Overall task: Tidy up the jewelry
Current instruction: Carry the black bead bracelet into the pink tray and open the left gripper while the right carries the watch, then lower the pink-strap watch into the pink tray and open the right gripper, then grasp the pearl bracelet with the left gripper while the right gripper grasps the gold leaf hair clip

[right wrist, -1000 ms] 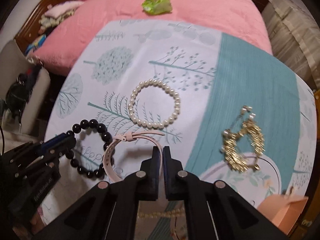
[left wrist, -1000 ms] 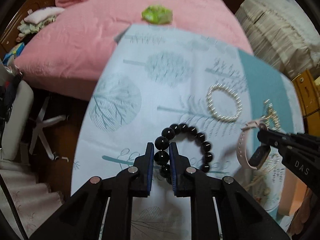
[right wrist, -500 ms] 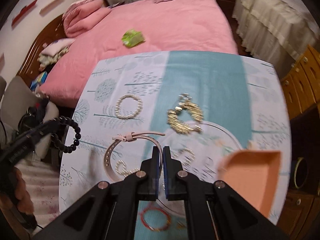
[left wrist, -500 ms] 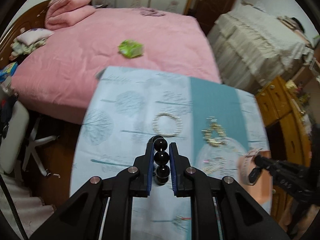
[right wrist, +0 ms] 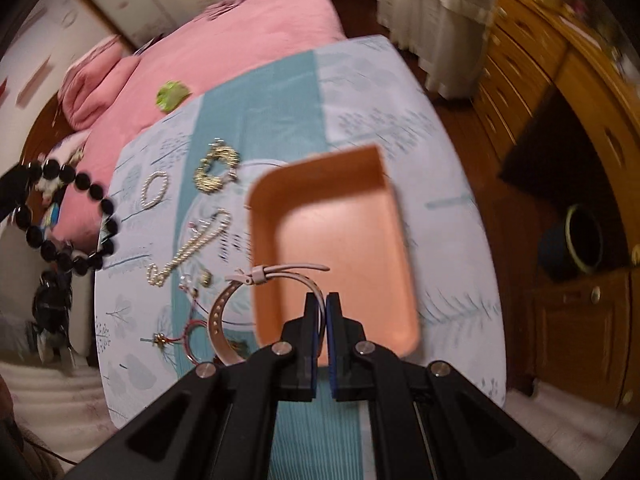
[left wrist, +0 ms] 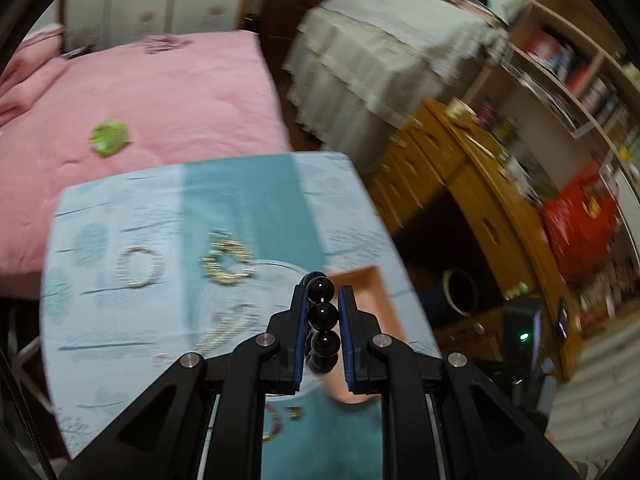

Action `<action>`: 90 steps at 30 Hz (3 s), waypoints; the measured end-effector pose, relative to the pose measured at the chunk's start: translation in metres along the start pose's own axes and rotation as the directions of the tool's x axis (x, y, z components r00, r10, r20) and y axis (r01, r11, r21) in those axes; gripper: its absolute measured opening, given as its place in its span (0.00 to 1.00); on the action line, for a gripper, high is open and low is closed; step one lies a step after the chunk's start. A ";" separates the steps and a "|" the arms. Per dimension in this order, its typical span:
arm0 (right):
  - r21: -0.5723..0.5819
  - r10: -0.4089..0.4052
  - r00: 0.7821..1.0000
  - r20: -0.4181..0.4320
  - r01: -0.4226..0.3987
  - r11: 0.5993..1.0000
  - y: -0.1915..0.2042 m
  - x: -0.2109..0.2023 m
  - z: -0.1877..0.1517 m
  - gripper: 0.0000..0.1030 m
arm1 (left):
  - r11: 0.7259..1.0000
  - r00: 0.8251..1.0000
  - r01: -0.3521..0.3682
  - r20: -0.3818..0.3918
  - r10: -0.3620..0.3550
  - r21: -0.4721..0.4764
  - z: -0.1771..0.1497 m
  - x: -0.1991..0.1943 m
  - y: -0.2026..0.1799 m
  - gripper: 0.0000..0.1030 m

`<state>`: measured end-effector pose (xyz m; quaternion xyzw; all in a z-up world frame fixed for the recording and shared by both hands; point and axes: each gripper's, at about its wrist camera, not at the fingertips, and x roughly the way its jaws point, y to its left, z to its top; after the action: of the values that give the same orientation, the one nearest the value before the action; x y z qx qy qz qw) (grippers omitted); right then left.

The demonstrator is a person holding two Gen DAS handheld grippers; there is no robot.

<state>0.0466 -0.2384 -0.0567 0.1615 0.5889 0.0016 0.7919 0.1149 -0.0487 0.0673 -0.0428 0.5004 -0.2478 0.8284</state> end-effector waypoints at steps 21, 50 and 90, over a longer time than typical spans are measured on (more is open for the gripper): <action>0.022 0.028 0.999 -0.020 -0.028 0.999 -0.034 0.021 -0.011 0.03 | 0.981 0.970 -0.063 -0.221 0.104 0.184 -0.012 0.197 -0.050 0.14; -0.011 -0.041 0.994 -0.100 0.041 0.999 -0.013 0.081 0.014 0.09 | 0.982 0.980 -0.188 -0.072 0.187 -0.016 -0.047 0.115 0.022 0.63; -0.231 0.099 0.994 0.042 -0.086 0.969 0.101 -0.023 0.018 0.34 | 0.908 0.926 -0.353 0.053 0.373 -0.224 -0.067 -0.052 0.110 0.85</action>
<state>0.0756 -0.1513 -0.0044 0.0966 0.5553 0.1021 0.8197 0.0791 0.0830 0.0411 -0.0483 0.4831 -0.0328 0.8736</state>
